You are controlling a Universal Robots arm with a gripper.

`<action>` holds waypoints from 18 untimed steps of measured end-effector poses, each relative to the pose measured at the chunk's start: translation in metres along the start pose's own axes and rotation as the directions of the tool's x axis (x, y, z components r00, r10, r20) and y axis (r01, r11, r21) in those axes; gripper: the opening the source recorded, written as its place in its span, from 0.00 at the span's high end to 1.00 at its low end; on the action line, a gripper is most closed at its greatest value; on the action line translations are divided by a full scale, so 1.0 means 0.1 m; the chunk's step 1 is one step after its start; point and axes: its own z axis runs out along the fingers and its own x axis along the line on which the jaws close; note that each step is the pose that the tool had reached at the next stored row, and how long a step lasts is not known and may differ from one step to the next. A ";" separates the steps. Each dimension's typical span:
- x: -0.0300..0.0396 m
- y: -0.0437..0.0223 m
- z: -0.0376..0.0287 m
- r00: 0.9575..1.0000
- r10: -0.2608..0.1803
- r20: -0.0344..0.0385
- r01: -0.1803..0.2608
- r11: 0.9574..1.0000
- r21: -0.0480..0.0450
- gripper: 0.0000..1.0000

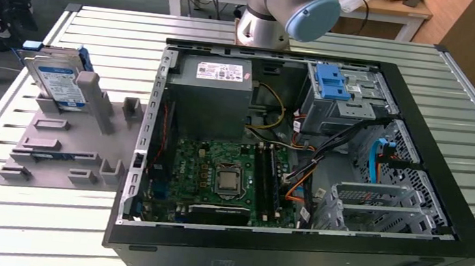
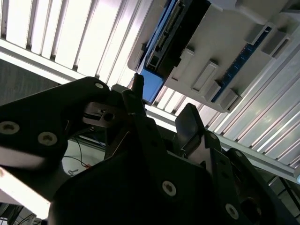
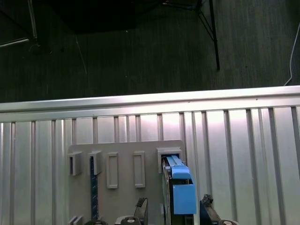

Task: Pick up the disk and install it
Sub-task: 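Pick up the disk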

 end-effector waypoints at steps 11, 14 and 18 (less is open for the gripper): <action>-0.005 -0.002 0.118 1.000 0.000 0.000 0.000 1.000 0.000 0.45; -0.005 -0.002 0.123 1.000 0.000 0.000 0.000 1.000 0.000 0.45; -0.009 -0.001 0.127 1.000 0.000 0.000 0.000 1.000 0.001 0.45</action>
